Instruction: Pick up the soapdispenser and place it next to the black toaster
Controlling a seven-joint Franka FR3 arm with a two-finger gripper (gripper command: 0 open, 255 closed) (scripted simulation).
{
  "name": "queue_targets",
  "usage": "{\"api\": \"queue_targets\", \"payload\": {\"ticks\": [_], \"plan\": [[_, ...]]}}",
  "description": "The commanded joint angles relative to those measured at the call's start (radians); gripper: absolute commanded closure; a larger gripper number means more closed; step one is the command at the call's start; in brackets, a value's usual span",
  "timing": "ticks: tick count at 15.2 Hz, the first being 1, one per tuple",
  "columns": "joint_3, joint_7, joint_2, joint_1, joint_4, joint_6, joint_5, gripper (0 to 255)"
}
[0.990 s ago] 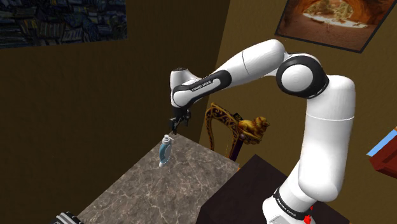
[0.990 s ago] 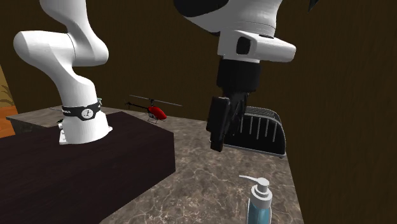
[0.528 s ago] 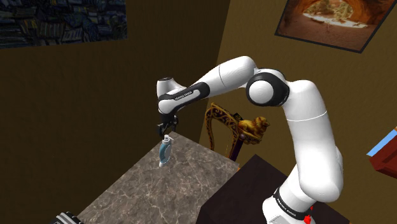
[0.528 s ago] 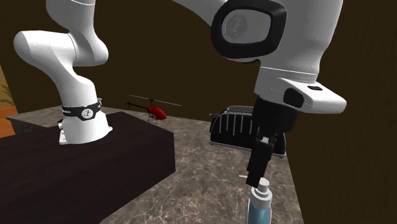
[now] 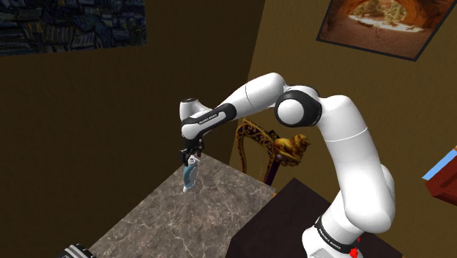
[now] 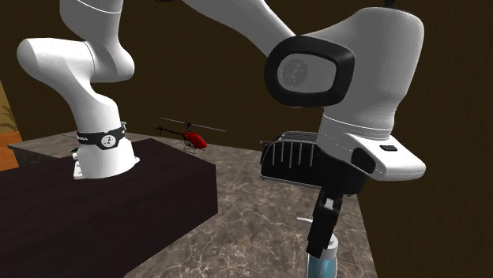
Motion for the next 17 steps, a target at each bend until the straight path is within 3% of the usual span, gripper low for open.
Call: {"api": "queue_targets", "payload": {"ticks": [1,8,9,17], "plan": [[-0.001,0.002,0.011,0.001,-0.002,0.013,-0.002,0],[-0.001,0.002,0.011,0.001,-0.002,0.013,-0.002,0],[-0.001,0.002,0.011,0.001,-0.002,0.013,-0.002,255],[-0.001,0.002,0.011,0.001,-0.002,0.013,-0.002,255]]}}
